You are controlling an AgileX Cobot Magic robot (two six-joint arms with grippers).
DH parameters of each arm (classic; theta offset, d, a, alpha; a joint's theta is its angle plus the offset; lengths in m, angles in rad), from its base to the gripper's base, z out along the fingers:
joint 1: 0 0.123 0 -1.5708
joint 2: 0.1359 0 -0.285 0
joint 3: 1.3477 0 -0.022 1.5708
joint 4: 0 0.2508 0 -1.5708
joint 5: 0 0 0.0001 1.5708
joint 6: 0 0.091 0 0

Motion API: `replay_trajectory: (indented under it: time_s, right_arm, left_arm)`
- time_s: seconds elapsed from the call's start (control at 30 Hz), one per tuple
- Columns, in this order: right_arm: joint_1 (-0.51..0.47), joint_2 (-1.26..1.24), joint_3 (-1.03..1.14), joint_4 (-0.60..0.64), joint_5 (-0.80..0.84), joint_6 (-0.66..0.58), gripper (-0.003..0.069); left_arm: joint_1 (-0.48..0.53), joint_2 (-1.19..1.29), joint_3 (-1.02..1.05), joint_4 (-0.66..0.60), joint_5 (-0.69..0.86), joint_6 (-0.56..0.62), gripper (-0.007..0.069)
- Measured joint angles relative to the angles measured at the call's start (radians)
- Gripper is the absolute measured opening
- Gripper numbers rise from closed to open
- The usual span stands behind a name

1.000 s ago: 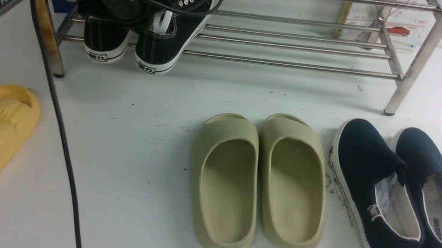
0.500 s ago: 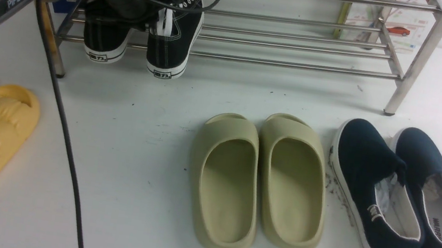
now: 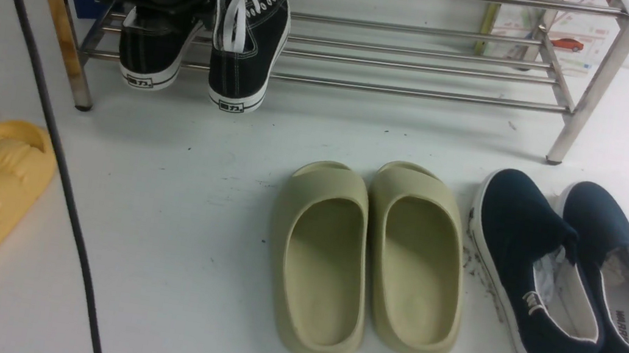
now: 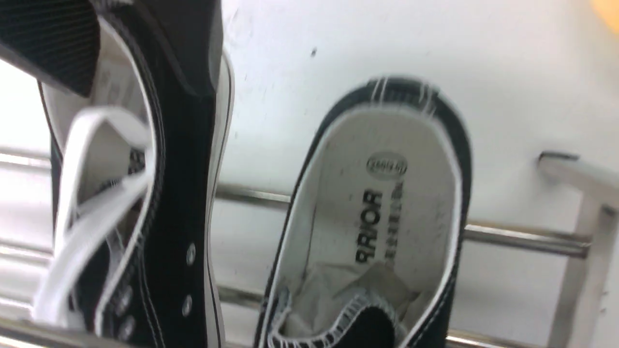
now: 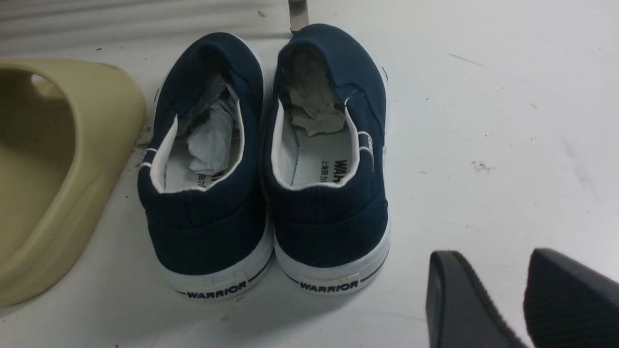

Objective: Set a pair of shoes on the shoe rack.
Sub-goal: Use the left arm to put a shoe into the shoe rack

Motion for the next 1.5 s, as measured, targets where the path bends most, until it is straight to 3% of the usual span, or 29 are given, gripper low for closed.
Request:
replay_trajectory:
  time_s: [0.2,0.43,1.03,1.3,1.5]
  right_arm:
    - [0.0,0.0,0.0,0.0,0.0,0.0,0.0246]
    - [0.0,0.0,0.0,0.0,0.0,0.0,0.0246]
    - [0.0,0.0,0.0,0.0,0.0,0.0,0.0246]
    - [0.0,0.0,0.0,0.0,0.0,0.0,0.0246]
    - [0.0,0.0,0.0,0.0,0.0,0.0,0.0246]
  left_arm:
    - [-0.037,-0.034,0.004,-0.008,0.124,0.088,0.0155]
    - [-0.121,0.007,0.071,-0.04,0.049,0.114,-0.0008]
    - [-0.089,0.107,0.079,-0.008,-0.117,0.045,-0.0013]
    - [-0.08,0.078,0.079,-0.019,-0.097,0.067,-0.0013]
    - [-0.08,-0.042,0.078,-0.024,0.036,0.086,-0.0013]
